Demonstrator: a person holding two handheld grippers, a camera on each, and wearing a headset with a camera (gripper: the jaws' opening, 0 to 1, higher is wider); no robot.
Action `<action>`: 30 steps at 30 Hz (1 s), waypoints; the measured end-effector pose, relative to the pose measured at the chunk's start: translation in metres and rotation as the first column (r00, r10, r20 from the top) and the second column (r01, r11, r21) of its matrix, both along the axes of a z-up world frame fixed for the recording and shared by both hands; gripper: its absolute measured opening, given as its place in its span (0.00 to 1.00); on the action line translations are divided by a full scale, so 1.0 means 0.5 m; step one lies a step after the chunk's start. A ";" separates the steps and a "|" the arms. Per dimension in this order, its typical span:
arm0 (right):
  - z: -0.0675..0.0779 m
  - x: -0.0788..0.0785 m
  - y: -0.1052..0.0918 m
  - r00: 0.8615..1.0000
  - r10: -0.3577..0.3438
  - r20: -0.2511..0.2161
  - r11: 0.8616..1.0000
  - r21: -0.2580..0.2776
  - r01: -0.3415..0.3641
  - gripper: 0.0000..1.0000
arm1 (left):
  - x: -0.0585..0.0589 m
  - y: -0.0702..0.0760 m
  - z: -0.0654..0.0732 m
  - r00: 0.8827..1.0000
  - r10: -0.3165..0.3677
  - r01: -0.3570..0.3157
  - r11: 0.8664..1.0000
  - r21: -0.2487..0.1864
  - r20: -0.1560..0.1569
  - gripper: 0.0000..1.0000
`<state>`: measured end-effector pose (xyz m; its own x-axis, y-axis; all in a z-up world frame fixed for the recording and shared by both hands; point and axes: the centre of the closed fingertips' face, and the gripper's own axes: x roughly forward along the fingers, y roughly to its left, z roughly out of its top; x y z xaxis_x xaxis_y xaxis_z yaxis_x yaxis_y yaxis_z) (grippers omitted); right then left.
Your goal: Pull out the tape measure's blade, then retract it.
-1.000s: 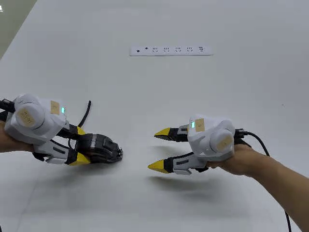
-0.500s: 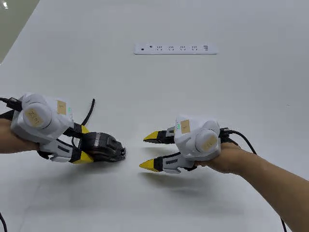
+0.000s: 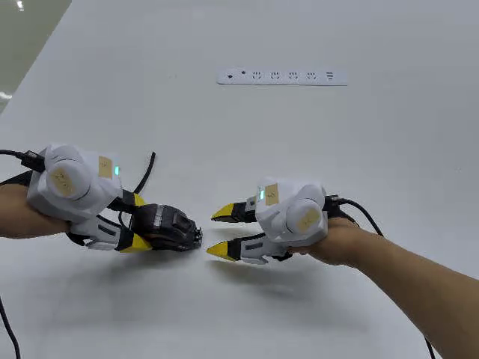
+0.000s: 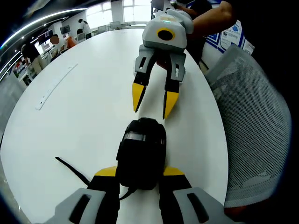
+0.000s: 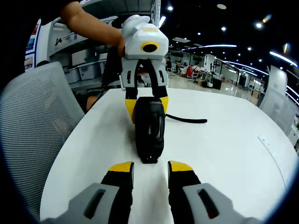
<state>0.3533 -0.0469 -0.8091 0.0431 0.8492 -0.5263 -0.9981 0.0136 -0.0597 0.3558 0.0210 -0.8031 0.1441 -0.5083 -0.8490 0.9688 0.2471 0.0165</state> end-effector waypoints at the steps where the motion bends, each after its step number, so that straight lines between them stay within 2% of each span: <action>1: -0.002 -0.001 0.004 1.000 0.005 -0.002 1.000 -0.002 -0.005 0.27 | 0.000 0.000 0.000 1.000 0.001 -0.001 1.000 0.000 0.000 0.29; 19: -0.028 0.003 0.028 0.999 0.030 0.012 0.998 -0.047 -0.030 0.14 | 0.001 -0.001 0.001 1.000 -0.006 0.006 1.000 0.002 -0.003 0.29; 30: -0.035 0.004 0.036 1.000 0.021 -0.010 0.999 -0.041 -0.022 0.14 | 0.003 -0.001 0.001 1.000 0.002 -0.002 1.000 -0.003 -0.002 0.29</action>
